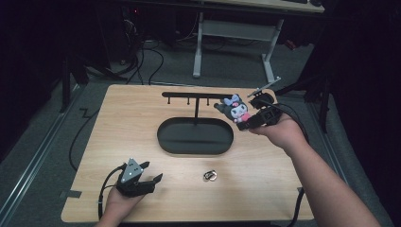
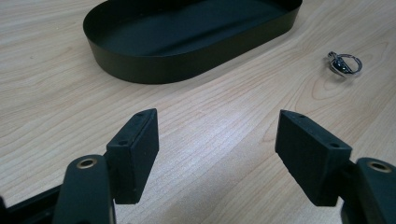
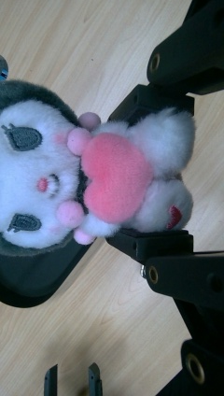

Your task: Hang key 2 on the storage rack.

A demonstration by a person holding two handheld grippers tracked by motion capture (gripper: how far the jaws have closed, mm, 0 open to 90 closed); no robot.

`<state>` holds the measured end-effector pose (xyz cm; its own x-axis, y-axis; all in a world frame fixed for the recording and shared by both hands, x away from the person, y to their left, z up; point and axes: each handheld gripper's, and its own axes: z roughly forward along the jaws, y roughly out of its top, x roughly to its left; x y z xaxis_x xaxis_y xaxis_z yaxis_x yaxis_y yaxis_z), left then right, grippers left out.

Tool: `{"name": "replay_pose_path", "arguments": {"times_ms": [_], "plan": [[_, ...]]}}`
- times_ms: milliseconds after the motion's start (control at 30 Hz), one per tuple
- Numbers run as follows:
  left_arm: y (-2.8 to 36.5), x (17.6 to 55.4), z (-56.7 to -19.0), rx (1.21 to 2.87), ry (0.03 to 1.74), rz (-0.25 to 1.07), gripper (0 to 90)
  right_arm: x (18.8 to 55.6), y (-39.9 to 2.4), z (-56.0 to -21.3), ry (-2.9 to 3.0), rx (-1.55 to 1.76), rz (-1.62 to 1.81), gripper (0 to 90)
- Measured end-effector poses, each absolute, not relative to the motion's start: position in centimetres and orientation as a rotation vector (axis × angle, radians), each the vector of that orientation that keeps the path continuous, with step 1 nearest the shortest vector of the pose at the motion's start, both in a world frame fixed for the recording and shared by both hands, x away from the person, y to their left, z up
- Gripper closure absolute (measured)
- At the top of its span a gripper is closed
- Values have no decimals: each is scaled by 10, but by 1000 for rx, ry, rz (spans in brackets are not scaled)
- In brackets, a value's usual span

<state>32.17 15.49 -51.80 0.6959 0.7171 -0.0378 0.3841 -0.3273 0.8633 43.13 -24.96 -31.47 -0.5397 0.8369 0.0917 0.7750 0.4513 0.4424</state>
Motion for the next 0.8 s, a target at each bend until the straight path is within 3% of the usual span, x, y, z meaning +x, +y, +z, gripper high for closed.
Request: {"name": "replay_pose_path", "arguments": {"times_ms": [500,800], "plan": [[154,322,-519,1961,849,437,312,448,-257,-314,2473,1474,689,493],[152,322,-521,1976,844,436,314,439,-276,-335,2486,1508,695,493]]}}
